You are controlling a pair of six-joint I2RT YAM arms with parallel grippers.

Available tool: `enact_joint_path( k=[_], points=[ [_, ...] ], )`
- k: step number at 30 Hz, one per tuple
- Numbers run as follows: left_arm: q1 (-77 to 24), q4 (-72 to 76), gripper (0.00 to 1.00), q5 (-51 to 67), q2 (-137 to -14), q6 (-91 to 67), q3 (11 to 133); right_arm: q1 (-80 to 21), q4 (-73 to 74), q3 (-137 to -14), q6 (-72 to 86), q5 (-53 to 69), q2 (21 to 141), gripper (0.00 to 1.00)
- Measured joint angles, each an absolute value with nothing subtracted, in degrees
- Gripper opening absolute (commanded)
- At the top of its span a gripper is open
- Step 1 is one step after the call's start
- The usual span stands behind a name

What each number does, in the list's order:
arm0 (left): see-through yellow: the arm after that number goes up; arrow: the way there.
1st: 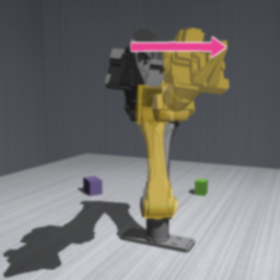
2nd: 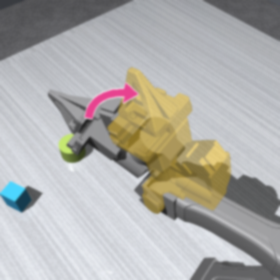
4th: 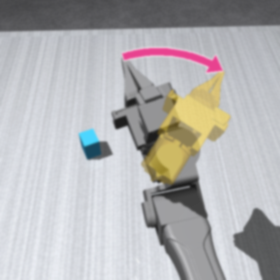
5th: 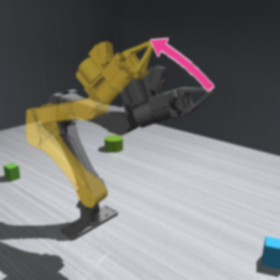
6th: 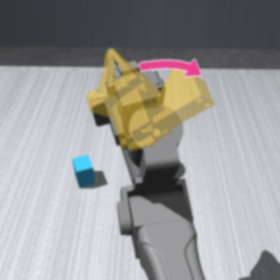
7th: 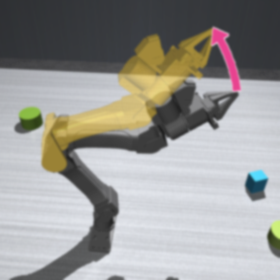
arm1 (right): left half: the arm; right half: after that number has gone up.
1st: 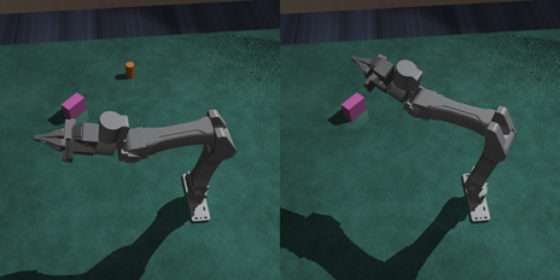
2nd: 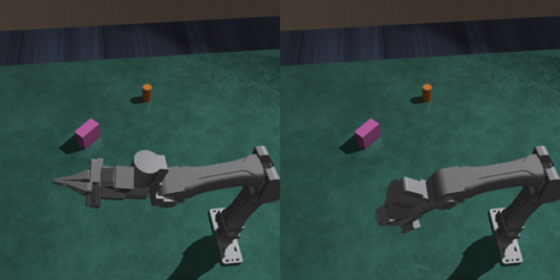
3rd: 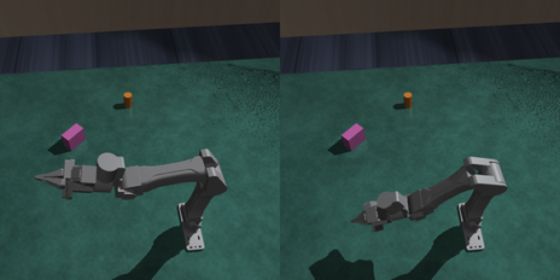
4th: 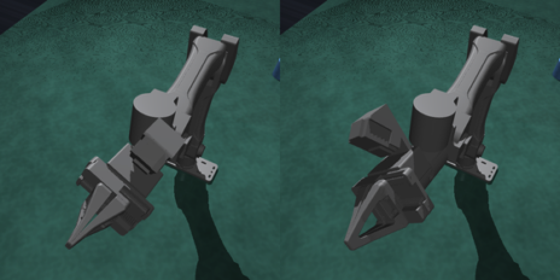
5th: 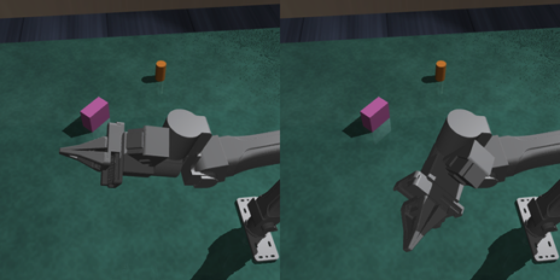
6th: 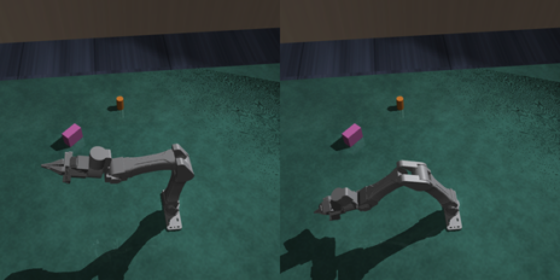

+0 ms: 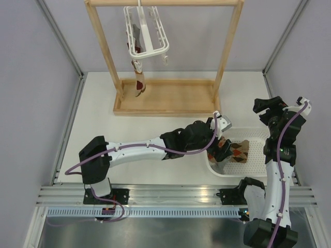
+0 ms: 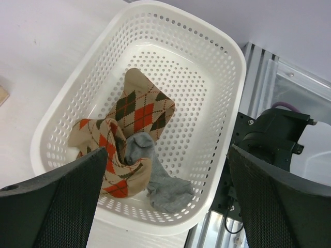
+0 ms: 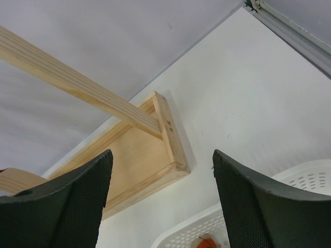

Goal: Remove the socks clipped to the hanger

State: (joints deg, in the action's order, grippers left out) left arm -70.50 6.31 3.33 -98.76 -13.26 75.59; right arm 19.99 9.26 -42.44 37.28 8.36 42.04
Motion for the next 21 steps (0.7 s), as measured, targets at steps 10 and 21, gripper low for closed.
enact_joint_path(
  k=[10,21],
  points=[
    [-67.9,5.0,1.00,-9.0,-85.2,-10.0,64.5,20.4,9.1,-41.8,34.3,15.0,43.9,0.82],
    [-38.2,6.1,1.00,-10.2,-63.1,-19.2,43.5,20.4,7.3,-40.0,34.0,21.2,46.2,0.82]
  ],
)
